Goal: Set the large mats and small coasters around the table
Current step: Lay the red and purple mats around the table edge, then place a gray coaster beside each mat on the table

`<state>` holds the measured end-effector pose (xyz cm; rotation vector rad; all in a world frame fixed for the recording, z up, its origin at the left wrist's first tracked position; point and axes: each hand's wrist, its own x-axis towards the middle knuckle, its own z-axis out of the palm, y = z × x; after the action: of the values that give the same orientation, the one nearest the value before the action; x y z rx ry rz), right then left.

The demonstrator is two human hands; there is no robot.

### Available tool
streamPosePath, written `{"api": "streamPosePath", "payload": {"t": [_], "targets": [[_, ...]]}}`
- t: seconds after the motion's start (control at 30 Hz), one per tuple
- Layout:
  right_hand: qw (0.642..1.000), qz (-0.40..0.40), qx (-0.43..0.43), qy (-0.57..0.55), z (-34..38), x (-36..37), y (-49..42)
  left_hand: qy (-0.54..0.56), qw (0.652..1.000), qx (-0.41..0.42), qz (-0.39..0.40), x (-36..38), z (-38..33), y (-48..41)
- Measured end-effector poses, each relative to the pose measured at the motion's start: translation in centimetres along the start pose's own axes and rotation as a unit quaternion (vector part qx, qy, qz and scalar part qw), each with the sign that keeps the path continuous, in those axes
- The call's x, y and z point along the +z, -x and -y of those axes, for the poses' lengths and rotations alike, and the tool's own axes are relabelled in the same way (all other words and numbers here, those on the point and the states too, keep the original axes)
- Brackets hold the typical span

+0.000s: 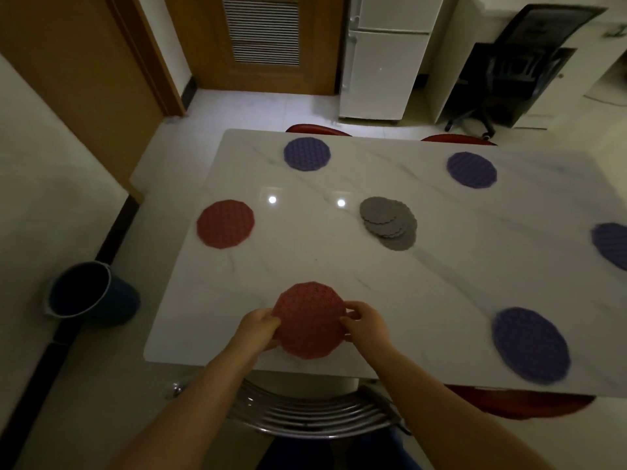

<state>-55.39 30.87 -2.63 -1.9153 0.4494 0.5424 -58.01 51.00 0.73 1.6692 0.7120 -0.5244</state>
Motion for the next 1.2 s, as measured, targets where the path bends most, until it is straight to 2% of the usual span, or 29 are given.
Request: {"api": "streamPosePath", "payload": {"t": [0.1, 0.33, 0.7, 1.2], "targets": [[0.998, -0.016, 0.018, 0.053, -0.5, 1.0, 0.3, -0.029, 0.999, -0.021, 0.03, 0.1, 0.4, -1.1], [0.993, -0.021, 0.009, 0.117, -1.0, 2.7, 1.1, -0.11, 0.994, -0.016, 0.008, -0.3, 1.8, -2.6], [0.986, -0.003, 0.027, 0.163, -1.0, 3.4, 1.0, -0.072, 0.997, -0.017, 0.008, -0.4, 2.2, -2.3], [0.977, 0.029, 0.027, 0.209, -1.2, 3.7, 0.1, -0.081, 0.996, -0.018, -0.032, -0.1, 2.7, -2.4]]}}
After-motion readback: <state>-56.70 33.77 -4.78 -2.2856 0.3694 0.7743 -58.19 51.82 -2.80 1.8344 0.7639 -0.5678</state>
